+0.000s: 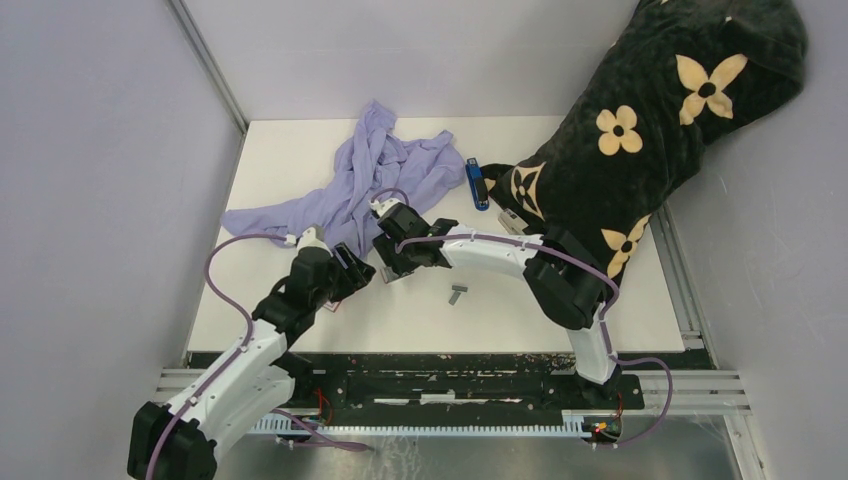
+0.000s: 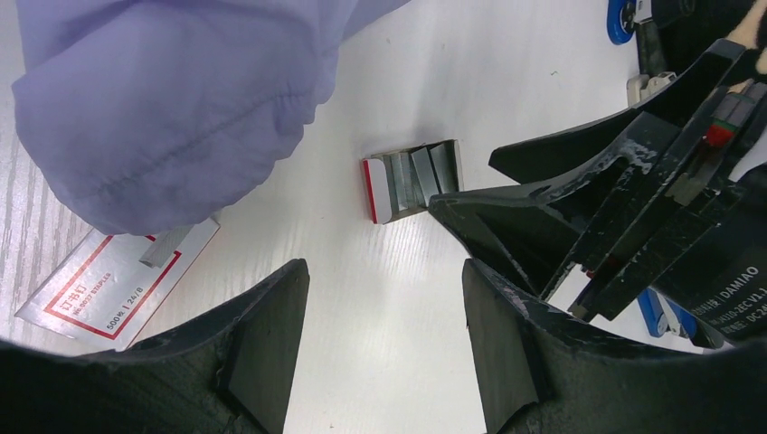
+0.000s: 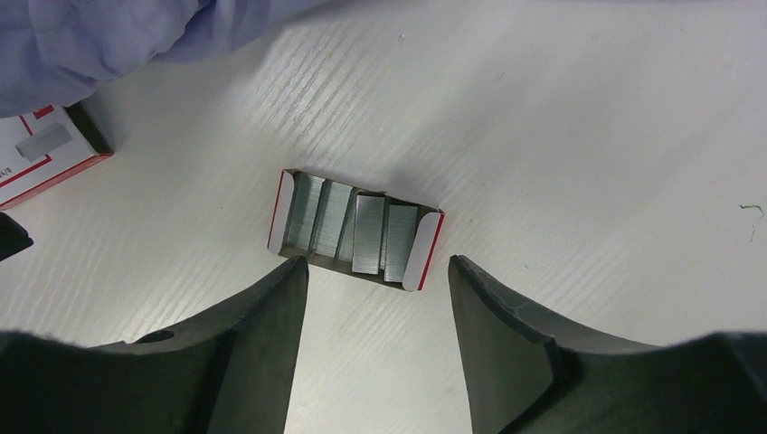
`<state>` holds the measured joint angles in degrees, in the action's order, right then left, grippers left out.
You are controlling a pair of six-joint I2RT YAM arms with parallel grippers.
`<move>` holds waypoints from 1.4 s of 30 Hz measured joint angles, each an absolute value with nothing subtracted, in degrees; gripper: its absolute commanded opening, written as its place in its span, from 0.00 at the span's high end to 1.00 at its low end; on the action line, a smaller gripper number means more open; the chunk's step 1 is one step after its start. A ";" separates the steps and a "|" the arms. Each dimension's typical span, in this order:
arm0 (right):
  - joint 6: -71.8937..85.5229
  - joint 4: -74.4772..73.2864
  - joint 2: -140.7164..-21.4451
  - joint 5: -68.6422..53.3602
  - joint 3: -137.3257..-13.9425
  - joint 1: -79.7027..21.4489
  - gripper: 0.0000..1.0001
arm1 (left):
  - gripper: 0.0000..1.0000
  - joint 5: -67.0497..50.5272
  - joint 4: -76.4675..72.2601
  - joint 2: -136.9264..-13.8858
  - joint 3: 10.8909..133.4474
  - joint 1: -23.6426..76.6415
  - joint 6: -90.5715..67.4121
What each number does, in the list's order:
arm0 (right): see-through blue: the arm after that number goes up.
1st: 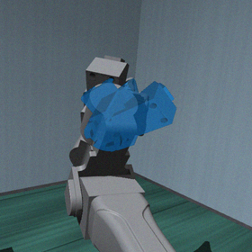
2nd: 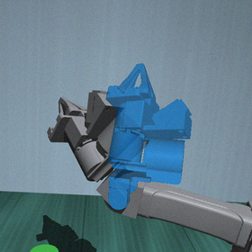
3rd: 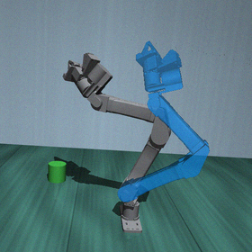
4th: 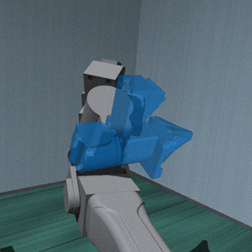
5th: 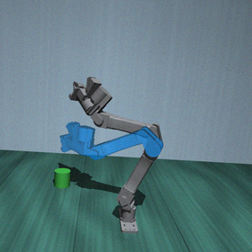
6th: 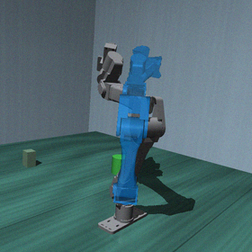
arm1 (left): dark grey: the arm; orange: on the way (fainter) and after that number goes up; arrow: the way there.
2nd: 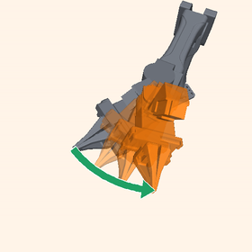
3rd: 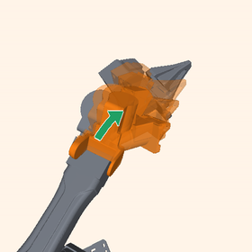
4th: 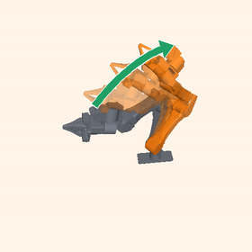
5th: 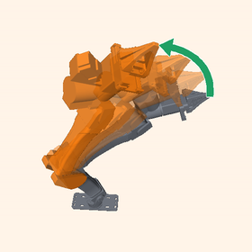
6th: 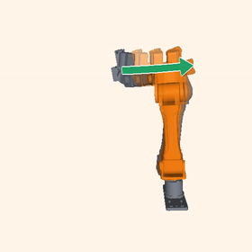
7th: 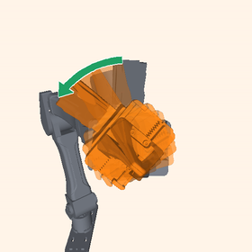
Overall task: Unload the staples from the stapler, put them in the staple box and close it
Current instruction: Place the staple in the staple box, then adjust the staple in the staple box.
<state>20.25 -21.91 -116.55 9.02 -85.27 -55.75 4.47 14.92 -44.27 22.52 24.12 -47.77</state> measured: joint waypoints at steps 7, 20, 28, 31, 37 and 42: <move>21.37 -21.93 -116.46 6.61 -85.27 -54.72 0.28 | 0.29 4.51 14.94 -43.00 22.52 24.12 -47.77; 21.69 -22.22 -118.43 4.91 -85.45 -53.52 0.25 | 0.30 4.64 15.18 -42.15 22.52 24.12 -47.77; 21.80 -23.31 -120.11 4.91 -86.24 -53.52 0.25 | 0.29 4.69 15.66 -42.15 22.52 24.12 -47.77; 21.82 -23.49 -120.25 4.99 -86.43 -53.49 0.27 | 0.29 4.73 16.19 -41.95 22.52 24.12 -47.77; 22.74 -23.53 -120.25 4.05 -86.91 -53.15 0.29 | 0.29 5.48 16.47 -41.30 22.52 24.12 -47.77; 23.77 -23.64 -120.25 3.03 -87.02 -52.27 0.31 | 0.29 5.52 16.64 -41.23 22.52 24.12 -47.77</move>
<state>23.77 -23.64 -120.25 3.03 -87.02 -52.27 5.52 16.64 -41.23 22.52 24.12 -47.77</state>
